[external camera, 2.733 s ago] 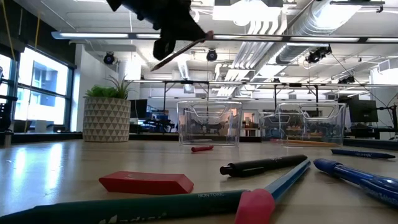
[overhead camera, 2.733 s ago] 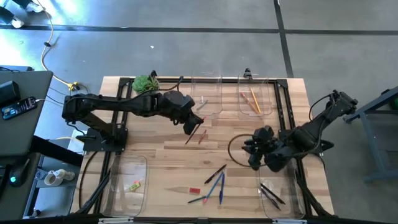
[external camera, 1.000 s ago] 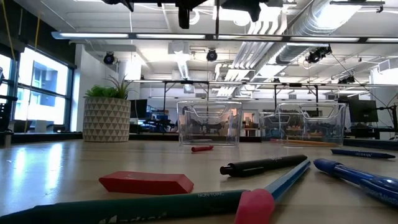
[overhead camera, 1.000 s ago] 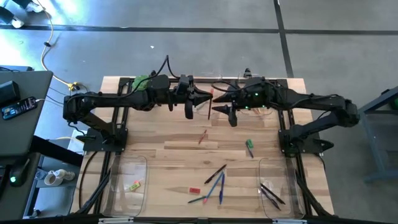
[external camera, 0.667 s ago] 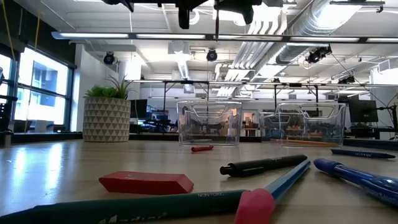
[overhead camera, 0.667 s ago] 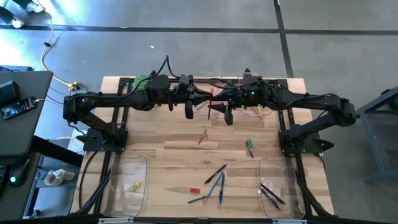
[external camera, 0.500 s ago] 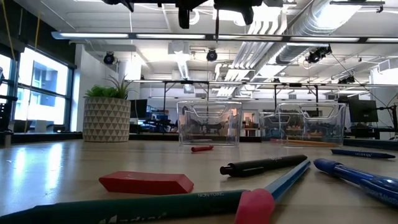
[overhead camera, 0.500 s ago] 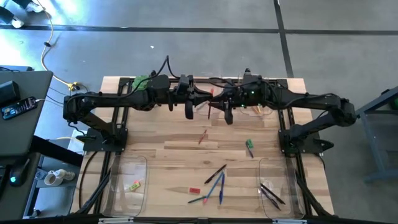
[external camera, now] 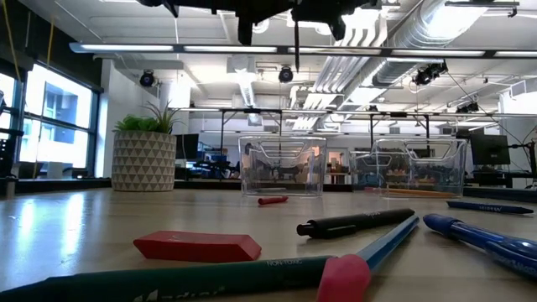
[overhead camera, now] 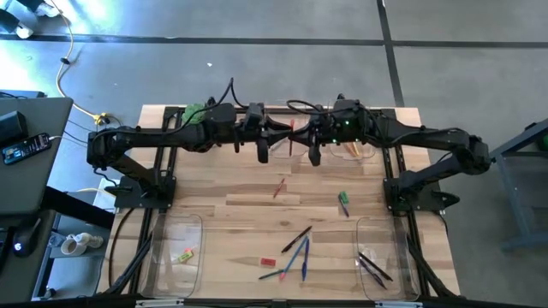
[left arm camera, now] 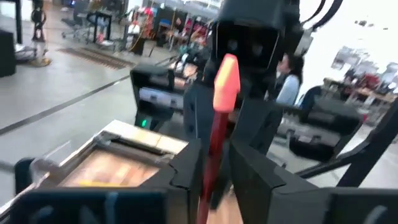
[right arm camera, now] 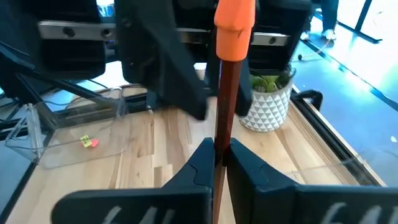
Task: Sort crayons/erasers/pens/pencils in bins
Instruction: Put the brown pencil into the top right transparent bin, then put the red crayon into the top left transparent bin
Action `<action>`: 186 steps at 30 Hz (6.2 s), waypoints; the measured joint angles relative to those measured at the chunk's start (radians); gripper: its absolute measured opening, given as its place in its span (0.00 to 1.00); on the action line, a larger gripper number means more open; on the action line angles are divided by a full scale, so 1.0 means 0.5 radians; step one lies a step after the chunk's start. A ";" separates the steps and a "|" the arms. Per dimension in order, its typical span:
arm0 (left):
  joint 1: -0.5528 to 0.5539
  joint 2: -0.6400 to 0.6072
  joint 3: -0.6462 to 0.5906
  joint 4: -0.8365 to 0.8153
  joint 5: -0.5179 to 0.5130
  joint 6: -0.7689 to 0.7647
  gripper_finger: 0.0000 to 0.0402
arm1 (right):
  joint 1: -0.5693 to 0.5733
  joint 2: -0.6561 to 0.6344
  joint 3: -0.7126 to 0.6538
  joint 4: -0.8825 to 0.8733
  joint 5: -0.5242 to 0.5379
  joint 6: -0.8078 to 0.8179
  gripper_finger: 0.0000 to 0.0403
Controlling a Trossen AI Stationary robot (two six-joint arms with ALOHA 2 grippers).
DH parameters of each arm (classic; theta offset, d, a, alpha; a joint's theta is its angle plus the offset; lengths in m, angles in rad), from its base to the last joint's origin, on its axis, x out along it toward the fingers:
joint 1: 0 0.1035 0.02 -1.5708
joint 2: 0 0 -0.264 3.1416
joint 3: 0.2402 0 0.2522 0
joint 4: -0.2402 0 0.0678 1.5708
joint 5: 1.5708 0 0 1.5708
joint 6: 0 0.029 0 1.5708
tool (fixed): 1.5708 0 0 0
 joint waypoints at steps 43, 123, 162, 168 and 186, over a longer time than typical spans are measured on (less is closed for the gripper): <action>0.483 0.001 -0.001 -0.976 -0.543 0.179 0.30 | -1.102 -0.002 -0.313 -1.031 0.363 -0.008 0.01; 0.358 -0.182 -0.001 -1.860 -0.452 -0.407 0.30 | -0.636 -0.191 -0.263 -1.524 0.068 0.253 0.24; -0.424 0.249 0.355 -2.067 -0.718 -1.136 0.30 | -0.503 -0.191 -0.263 -1.548 0.216 0.360 0.24; -0.483 0.431 0.355 -1.943 -0.708 -1.214 0.30 | -0.481 -0.191 -0.264 -1.548 0.293 0.359 0.24; -0.542 0.838 0.355 -1.755 -0.728 -1.373 0.30 | -0.482 -0.191 -0.264 -1.515 0.301 0.290 0.24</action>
